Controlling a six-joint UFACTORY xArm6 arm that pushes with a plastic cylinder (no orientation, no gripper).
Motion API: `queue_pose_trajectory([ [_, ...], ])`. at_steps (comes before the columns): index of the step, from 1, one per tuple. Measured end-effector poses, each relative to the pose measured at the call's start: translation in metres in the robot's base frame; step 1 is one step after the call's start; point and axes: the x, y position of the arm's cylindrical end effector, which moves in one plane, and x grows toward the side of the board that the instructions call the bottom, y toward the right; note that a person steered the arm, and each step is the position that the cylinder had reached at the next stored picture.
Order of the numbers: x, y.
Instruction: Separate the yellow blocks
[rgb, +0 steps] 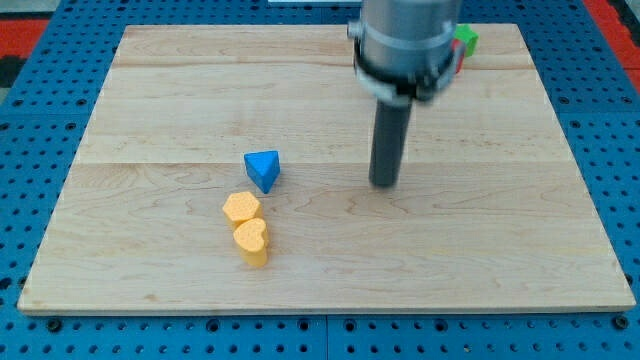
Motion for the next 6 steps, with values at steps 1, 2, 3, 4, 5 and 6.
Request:
queue_pose_trajectory([
  [1, 0.087, -0.045],
  [2, 0.057, -0.118],
  [3, 0.001, -0.166],
  [4, -0.026, -0.179],
  [5, -0.033, -0.133],
  [6, -0.083, -0.112],
])
